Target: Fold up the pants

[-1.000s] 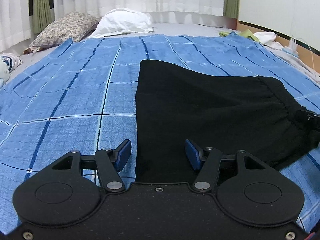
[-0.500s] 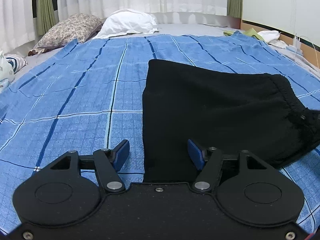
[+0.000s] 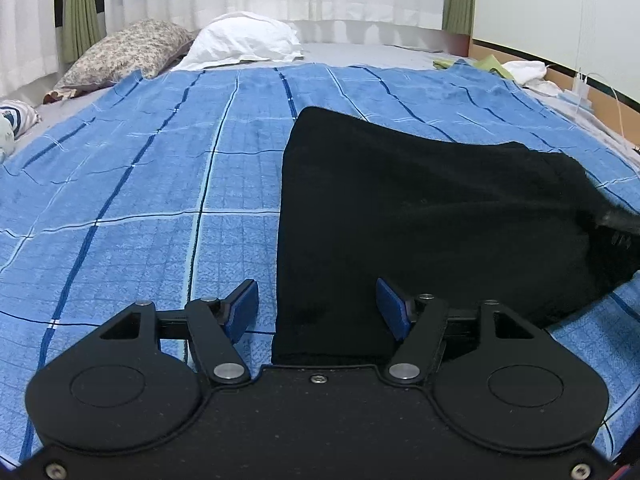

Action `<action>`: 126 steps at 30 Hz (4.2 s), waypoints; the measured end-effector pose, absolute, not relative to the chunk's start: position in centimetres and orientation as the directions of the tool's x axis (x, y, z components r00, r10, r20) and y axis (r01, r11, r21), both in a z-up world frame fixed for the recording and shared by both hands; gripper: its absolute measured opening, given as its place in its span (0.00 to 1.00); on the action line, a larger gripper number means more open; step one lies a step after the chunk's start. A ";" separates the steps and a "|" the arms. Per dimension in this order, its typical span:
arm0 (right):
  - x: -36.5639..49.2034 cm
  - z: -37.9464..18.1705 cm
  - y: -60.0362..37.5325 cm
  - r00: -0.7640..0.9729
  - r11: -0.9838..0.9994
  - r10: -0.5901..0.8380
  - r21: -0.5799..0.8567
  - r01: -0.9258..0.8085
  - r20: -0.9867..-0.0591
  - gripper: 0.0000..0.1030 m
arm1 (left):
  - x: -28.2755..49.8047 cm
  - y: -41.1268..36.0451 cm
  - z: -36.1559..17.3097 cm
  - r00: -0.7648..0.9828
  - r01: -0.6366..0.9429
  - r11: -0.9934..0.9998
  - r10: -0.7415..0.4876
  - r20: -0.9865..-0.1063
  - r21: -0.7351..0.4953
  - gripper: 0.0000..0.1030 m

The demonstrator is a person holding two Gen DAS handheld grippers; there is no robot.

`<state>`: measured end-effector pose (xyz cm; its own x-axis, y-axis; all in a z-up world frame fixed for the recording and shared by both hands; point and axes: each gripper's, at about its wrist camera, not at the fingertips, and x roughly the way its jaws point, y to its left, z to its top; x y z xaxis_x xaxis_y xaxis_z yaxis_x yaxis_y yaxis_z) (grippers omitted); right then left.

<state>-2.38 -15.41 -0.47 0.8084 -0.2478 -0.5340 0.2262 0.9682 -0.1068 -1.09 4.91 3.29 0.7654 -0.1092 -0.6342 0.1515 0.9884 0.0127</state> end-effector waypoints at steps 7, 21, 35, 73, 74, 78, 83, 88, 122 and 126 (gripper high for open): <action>-2.7 2.2 -17.3 0.821 0.970 -0.232 -0.066 0.232 -0.522 0.80 | -0.6 5.5 7.6 0.808 0.168 0.985 -0.120 -0.577 0.031 0.58; 6.1 2.4 -20.1 0.796 0.998 -0.053 -0.010 0.058 -0.603 0.63 | 13.9 3.5 7.4 0.784 0.121 0.993 -0.096 -0.613 -0.001 0.25; 8.1 -1.5 -21.3 0.808 0.989 -0.114 0.013 0.149 -0.578 0.72 | 18.4 3.2 1.8 0.787 0.008 1.000 0.005 -0.617 0.018 0.41; -8.9 -0.1 -12.8 0.841 0.998 -0.056 -0.004 0.063 -0.539 0.87 | -5.7 2.0 4.2 0.776 0.081 0.997 -0.056 -0.629 0.011 0.65; -9.1 -0.4 -12.8 0.837 0.998 -0.059 -0.008 0.065 -0.545 0.87 | -6.1 2.0 4.2 0.777 0.084 0.996 -0.054 -0.627 0.018 0.66; -9.7 -1.3 -13.0 0.817 0.998 -0.057 -0.001 0.069 -0.574 0.87 | -7.1 1.6 3.9 0.783 0.088 0.995 -0.038 -0.621 0.050 0.70; -10.2 -1.7 -13.0 0.820 0.998 -0.066 -0.020 0.066 -0.568 0.90 | -7.4 1.6 3.6 0.775 0.090 0.995 -0.047 -0.631 0.037 0.78; -10.1 -2.0 -12.8 0.817 0.998 -0.059 -0.025 0.055 -0.574 0.95 | -7.0 1.6 2.8 0.755 0.086 0.996 -0.042 -0.655 0.036 0.88; -9.6 -2.5 -12.4 0.808 0.999 -0.040 -0.046 0.016 -0.587 1.00 | -6.6 2.3 1.8 0.761 0.078 0.997 -0.044 -0.647 0.024 1.00; -9.6 -2.4 -12.4 0.808 0.999 -0.040 -0.047 0.016 -0.587 1.00 | -6.6 2.4 1.8 0.762 0.082 0.996 -0.049 -0.645 0.022 1.00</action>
<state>-9.57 -12.37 -2.44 0.8083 -0.0402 -0.5874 0.0157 0.9988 -0.0467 -6.62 2.38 1.79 0.7623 -0.0487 -0.6454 0.0819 0.9964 0.0216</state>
